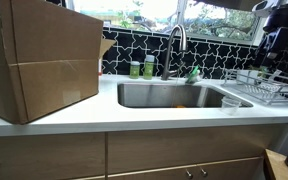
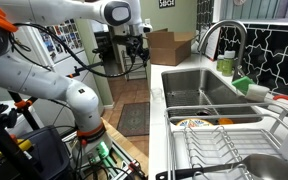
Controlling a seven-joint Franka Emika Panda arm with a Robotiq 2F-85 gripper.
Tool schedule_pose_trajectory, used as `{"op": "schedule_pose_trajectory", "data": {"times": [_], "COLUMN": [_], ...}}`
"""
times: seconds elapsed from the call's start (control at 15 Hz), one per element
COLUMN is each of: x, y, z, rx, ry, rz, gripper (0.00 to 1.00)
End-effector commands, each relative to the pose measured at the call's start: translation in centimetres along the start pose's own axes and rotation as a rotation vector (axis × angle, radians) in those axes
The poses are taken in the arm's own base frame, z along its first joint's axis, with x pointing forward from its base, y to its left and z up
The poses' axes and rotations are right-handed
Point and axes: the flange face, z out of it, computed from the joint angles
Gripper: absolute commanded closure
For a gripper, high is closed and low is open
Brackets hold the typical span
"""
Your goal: Pick up the small clear lunch box and fetch some water, pour the water from the small clear lunch box onto the plate in the sink and place the small clear lunch box back on the kitchen counter
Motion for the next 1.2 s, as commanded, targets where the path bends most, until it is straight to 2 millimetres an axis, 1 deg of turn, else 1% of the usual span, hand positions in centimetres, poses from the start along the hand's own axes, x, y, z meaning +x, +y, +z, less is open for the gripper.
{"op": "schedule_pose_trajectory", "data": {"times": [0.0,0.2,0.53,0.8,0.93,1.13], "x": [0.0,-0.2,0.1,0.0,0.0,0.1], "y": [2.0,3.8,7.0,9.0,10.0,10.9], "z": [2.9,5.3,8.3,10.2,10.9,12.1], "rx": [-0.027,-0.093,-0.155,-0.153,-0.140,-0.130], "ry": [-0.079,-0.114,-0.066,-0.034,-0.023,-0.023], "rz": [-0.032,-0.041,0.019,0.061,0.074,0.094], "gripper": [0.00,0.00,0.00,0.00,0.00,0.00]}}
